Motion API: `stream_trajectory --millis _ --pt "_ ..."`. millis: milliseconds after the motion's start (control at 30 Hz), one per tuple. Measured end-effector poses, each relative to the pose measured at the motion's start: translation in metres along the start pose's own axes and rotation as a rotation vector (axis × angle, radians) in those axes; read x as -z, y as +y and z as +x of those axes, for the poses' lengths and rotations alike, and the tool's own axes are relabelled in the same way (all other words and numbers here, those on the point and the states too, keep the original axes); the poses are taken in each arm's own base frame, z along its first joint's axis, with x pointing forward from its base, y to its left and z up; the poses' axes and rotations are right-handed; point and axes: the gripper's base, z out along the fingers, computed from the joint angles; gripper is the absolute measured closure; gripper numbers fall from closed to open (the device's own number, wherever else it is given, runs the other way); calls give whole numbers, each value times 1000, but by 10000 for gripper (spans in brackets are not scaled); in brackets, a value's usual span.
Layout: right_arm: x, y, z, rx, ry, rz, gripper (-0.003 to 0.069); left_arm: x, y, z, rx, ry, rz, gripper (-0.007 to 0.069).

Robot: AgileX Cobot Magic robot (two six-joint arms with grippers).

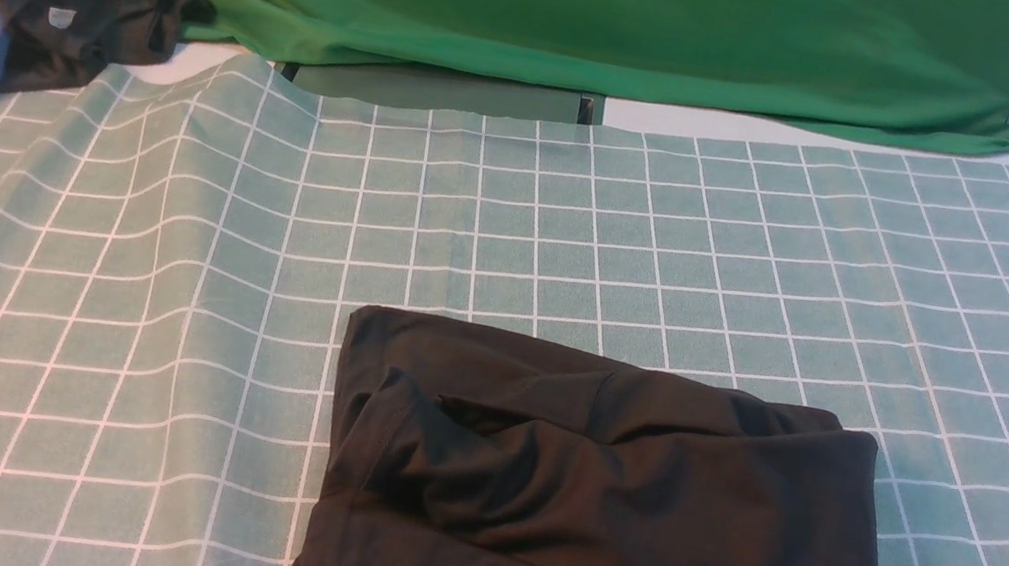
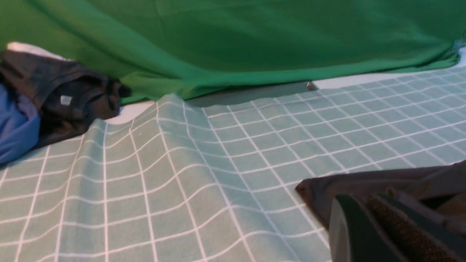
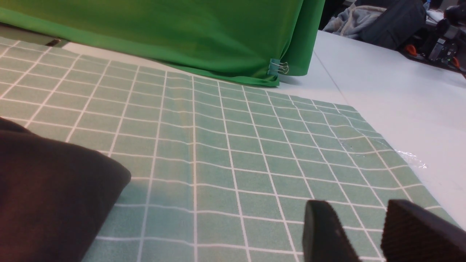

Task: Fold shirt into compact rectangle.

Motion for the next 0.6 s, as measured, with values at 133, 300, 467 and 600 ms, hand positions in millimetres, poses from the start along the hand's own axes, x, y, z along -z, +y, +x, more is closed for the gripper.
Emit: stream_trajectory --millis 133,300,467,600 --pt "0 0 0 0 0 0 420 -3 3 32 16 -48 -59 608" --pt "0 0 0 0 0 0 420 -2 4 45 96 -63 -72 608" --pt "0 0 0 0 0 0 420 -1 4 48 102 -32 -71 608" --pt "0 0 0 0 1 0 420 -1 3 49 103 -27 -70 608"
